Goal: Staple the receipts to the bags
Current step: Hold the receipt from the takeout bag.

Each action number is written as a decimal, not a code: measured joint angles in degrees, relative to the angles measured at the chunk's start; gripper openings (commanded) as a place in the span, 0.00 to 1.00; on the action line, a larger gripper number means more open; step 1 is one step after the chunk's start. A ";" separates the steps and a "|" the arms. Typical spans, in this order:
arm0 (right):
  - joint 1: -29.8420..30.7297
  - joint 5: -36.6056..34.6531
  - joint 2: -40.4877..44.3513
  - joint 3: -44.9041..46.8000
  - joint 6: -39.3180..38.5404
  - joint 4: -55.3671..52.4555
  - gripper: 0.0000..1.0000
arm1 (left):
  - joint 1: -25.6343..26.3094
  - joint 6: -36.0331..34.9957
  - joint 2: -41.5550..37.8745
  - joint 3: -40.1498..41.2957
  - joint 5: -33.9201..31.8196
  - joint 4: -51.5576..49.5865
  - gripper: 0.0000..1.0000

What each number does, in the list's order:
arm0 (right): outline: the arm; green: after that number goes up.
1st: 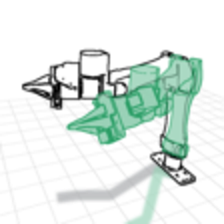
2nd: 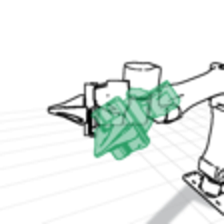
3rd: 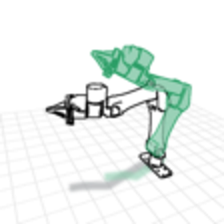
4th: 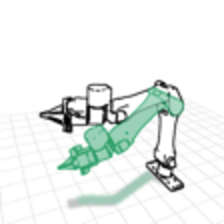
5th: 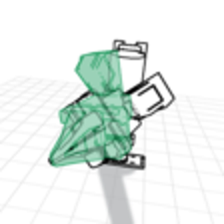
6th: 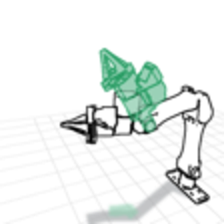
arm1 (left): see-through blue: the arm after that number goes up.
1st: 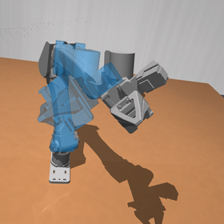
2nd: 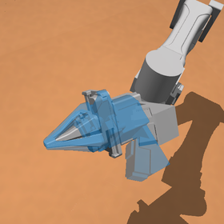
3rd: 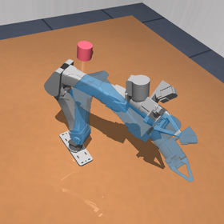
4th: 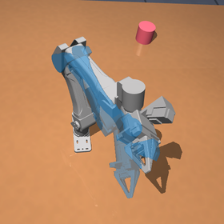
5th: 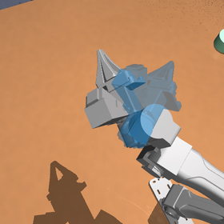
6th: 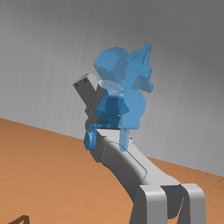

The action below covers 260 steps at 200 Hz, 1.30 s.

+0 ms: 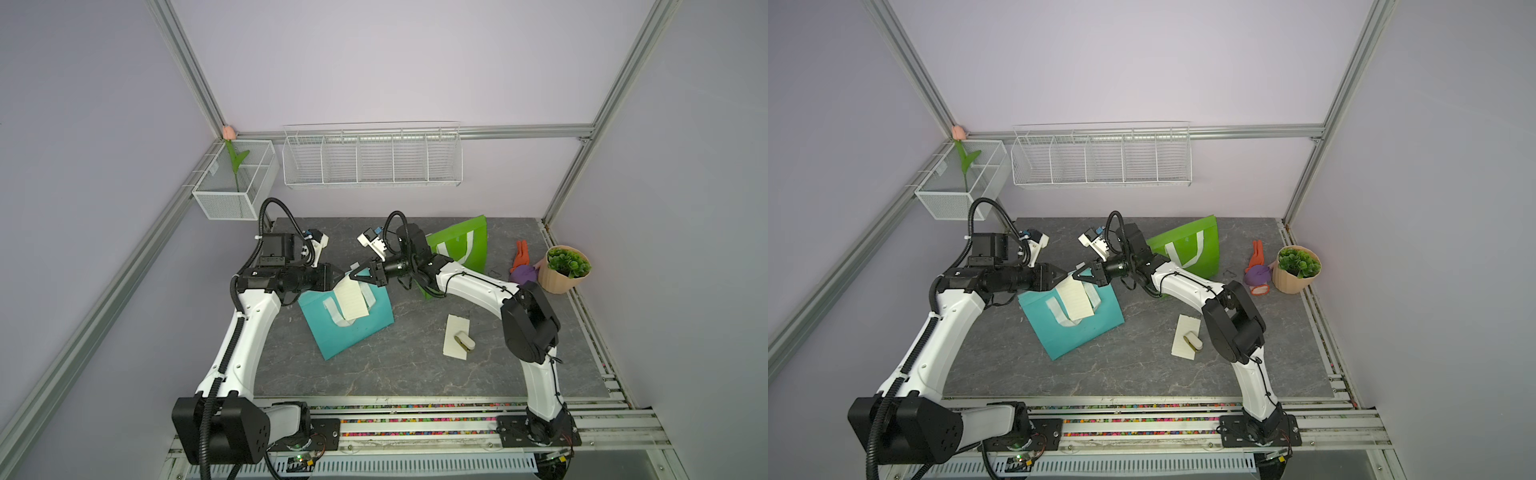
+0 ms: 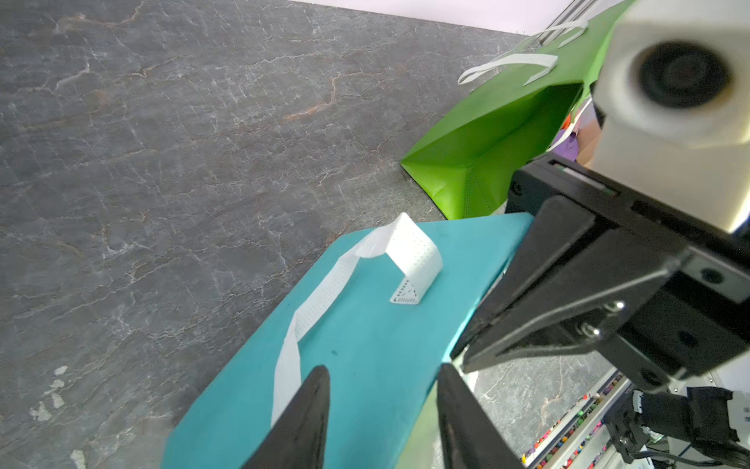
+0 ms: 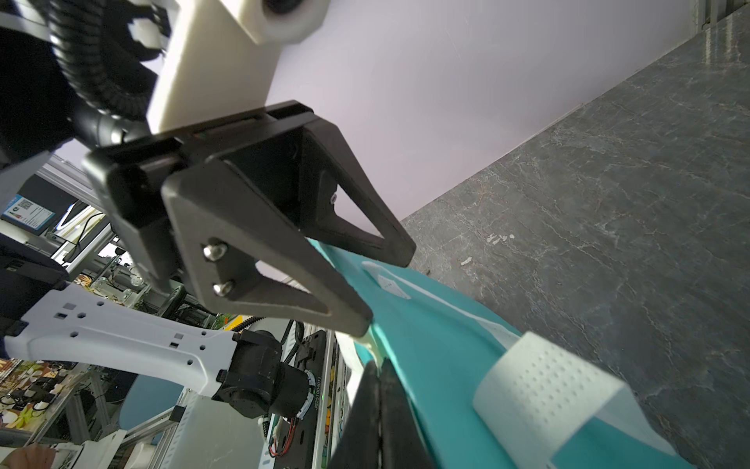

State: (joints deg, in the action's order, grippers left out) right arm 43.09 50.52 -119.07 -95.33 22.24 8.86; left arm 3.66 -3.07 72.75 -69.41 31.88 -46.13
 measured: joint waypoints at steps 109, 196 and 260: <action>-0.63 0.55 -0.46 -1.68 -0.61 -1.53 0.07 | -2.23 2.67 -4.15 2.60 3.02 1.36 0.69; -0.61 0.81 -1.92 -4.15 -3.89 -6.58 0.07 | -1.42 3.43 -4.68 3.06 2.23 1.77 0.52; -0.42 1.03 -1.92 -7.06 -6.29 -10.03 0.07 | -0.20 2.56 -4.57 3.26 0.35 1.20 0.47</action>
State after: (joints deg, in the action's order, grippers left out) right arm 42.68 51.55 -120.99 -102.39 15.94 -1.17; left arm 3.46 -0.51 68.18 -66.15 32.23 -44.93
